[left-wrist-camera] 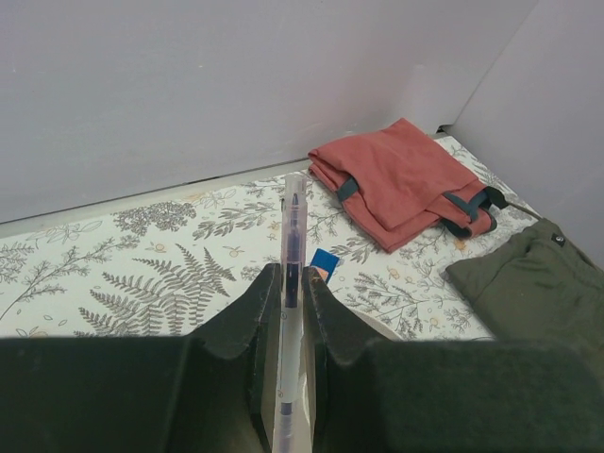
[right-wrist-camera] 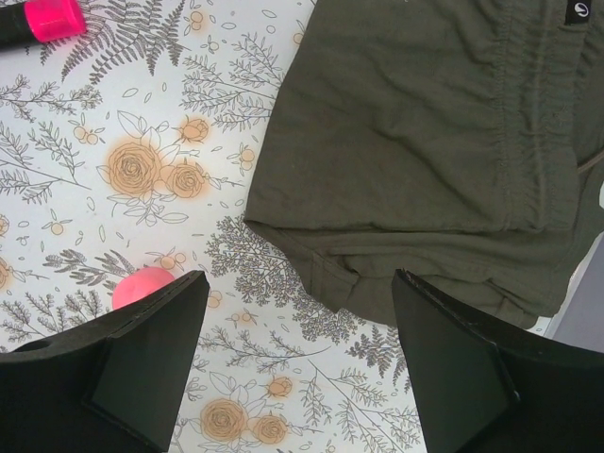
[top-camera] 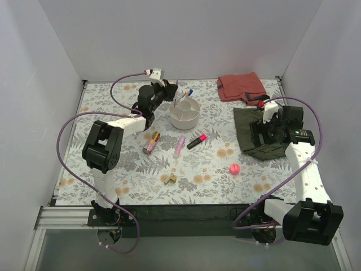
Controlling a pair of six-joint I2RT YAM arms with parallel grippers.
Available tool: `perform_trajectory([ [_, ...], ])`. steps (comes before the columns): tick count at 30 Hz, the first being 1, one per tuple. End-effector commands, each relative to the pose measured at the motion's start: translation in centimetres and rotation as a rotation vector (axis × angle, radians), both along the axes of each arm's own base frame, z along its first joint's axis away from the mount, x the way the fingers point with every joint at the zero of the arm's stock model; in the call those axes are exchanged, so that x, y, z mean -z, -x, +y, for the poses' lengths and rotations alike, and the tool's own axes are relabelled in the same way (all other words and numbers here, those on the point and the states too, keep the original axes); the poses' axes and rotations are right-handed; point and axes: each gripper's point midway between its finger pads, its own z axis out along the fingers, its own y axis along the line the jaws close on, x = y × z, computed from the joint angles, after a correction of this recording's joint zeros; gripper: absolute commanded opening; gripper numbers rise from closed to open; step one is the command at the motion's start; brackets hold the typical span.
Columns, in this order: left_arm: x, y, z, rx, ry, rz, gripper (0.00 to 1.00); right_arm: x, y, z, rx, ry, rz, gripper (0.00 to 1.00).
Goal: Sort the stationery into containers
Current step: Place the pen in the storage box.
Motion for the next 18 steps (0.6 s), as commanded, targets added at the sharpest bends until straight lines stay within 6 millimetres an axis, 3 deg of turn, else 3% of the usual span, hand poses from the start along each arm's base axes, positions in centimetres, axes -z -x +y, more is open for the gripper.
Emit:
perform_trajectory([
  [1,0.2,-0.1,0.5,0.000,0.000,-0.009,0.01,-1.5,-0.8,-0.1,0.006,-0.004,-0.035,0.88],
  [2,0.4,-0.1,0.5,0.002,-0.001,-0.008,0.10,-1.6,-0.9,-0.1,0.006,-0.003,-0.036,0.88],
  [7,0.2,-0.3,0.4,0.012,-0.003,-0.009,0.39,-1.6,-1.0,-0.2,0.008,-0.001,-0.039,0.88],
  [8,0.1,-0.3,0.5,0.013,0.000,-0.005,0.55,-1.6,-1.0,-0.2,0.006,-0.003,-0.041,0.88],
  [9,0.0,-0.2,0.6,0.013,0.002,-0.002,0.60,-1.5,-1.0,-0.1,0.006,-0.005,-0.037,0.88],
  [12,-0.4,-0.1,0.8,0.012,0.008,0.002,0.61,-1.5,-0.9,-0.1,0.007,-0.008,-0.041,0.88],
  [14,-1.8,0.1,1.4,-0.007,0.016,-0.018,0.61,-1.6,-1.0,0.0,0.008,-0.011,-0.048,0.88],
  [18,-7.2,1.1,3.7,-0.080,-0.013,-0.121,0.62,-1.8,-1.0,0.0,0.009,-0.014,-0.065,0.88],
])
